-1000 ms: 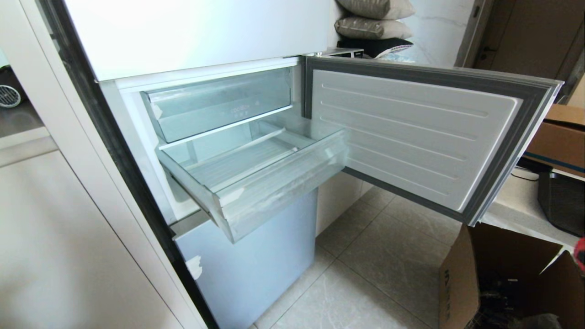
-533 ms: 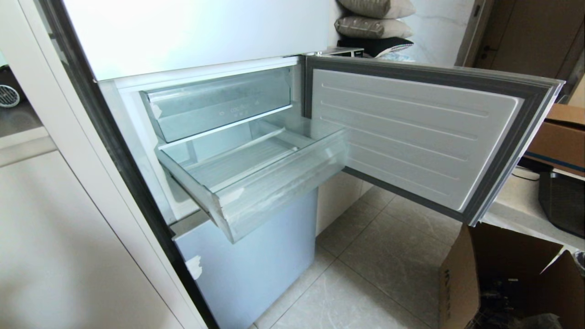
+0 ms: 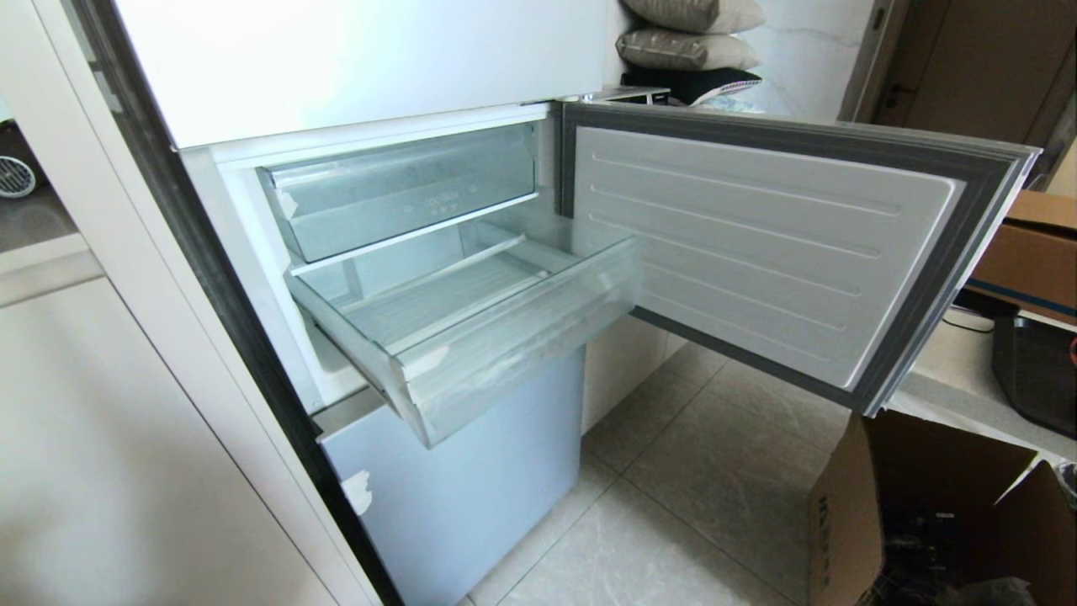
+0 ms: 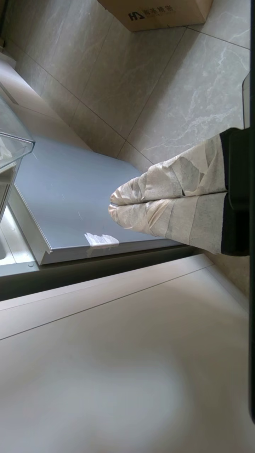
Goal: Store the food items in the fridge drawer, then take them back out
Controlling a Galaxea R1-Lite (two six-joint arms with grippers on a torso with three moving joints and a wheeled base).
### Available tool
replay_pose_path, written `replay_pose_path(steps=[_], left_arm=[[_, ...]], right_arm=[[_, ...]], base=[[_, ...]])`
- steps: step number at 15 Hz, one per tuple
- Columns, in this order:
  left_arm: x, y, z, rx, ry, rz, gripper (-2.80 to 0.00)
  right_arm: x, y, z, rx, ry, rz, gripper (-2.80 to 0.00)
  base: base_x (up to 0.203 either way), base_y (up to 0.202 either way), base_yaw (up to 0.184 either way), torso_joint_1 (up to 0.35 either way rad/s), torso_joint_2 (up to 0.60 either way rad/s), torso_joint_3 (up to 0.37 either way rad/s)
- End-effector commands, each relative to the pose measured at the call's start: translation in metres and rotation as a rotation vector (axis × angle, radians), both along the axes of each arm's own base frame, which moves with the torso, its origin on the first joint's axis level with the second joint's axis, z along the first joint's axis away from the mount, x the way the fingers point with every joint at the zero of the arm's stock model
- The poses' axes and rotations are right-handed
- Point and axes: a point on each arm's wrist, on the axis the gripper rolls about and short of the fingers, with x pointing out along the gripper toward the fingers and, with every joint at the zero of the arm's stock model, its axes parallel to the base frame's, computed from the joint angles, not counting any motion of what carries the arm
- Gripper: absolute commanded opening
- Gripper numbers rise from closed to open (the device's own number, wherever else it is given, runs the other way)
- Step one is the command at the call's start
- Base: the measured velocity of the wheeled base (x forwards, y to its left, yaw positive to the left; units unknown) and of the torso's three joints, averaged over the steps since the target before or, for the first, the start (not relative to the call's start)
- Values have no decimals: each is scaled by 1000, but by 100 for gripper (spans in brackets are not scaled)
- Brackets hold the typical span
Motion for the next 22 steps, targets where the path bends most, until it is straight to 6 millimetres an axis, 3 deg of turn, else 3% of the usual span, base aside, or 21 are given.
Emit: replay_pose_path(steps=[1,6,10,11,18,22], left_arm=[[0,0,0,0,2,1,-280],[0,0,0,0,2,2,-280],[0,0,0,2,2,1,-280],[0,0,0,0,2,1,-280],[0,0,0,1,3,1,-280],[0,0,0,0,2,1,-280]], right_arm=[[16,-24,-21,31,31,33,-280],[58,-69,-48,9,44,69,-280],[70,-84,-58,4,44,64,-280],[73,-87,-58,-2,38,63,0],[78,-93,-52,-9,28,61,0],[63,-85,-35,-18,10,46,0]], base=[[0,0,0,0,0,0],[0,0,0,0,0,0],[0,0,0,0,0,0],[0,0,0,0,0,0],[0,0,0,0,0,0],[0,0,0,0,0,0]])
